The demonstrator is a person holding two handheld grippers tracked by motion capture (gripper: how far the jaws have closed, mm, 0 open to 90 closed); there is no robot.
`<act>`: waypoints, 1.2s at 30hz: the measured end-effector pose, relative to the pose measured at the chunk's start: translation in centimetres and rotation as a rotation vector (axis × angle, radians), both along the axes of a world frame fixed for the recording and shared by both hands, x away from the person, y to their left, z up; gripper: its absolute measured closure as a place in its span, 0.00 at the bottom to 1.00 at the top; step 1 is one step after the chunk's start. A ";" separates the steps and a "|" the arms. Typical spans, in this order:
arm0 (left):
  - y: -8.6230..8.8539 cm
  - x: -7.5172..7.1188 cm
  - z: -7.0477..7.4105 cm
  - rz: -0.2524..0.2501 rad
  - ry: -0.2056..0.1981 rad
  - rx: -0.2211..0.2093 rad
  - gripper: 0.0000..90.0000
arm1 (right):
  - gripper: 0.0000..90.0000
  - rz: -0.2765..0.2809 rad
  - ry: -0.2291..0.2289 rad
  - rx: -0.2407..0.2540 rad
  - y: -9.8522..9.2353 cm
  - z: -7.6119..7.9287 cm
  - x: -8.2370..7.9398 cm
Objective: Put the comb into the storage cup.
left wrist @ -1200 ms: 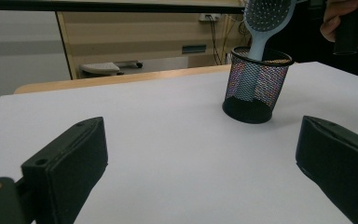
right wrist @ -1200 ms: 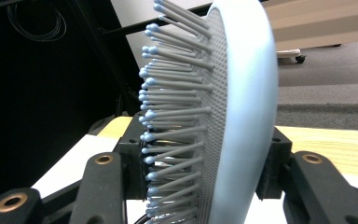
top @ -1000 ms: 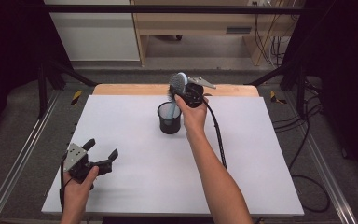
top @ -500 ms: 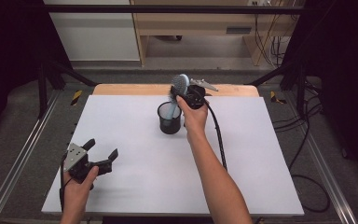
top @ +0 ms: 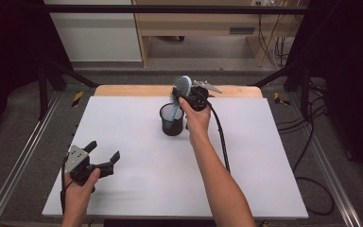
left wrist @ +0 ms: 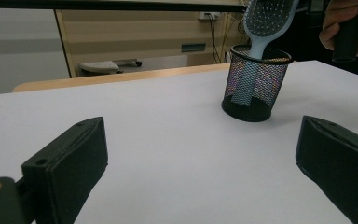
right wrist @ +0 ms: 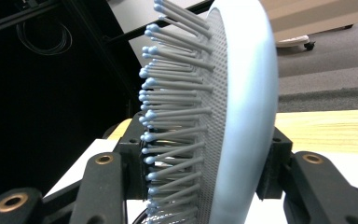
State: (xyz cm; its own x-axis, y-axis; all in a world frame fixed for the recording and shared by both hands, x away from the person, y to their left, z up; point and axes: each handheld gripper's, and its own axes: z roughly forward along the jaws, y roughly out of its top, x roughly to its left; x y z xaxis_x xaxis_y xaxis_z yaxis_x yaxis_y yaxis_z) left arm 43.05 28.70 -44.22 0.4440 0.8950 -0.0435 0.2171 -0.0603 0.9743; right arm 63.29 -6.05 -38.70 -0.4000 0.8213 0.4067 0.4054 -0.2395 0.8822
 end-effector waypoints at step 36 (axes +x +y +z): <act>0.1 0.0 0.0 0.002 0.001 -0.006 0.03 | 0.50 -0.002 0.037 -0.003 -0.9 -0.3 -0.1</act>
State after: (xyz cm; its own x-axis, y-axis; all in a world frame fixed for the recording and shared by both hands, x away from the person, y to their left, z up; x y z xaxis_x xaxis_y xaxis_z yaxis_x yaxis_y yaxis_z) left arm 43.02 28.78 -44.18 0.4422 0.8955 -0.0497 0.2180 -0.0536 0.9745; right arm 63.22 -6.97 -39.04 -0.3827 0.8234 0.4190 0.4375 -0.2379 0.8672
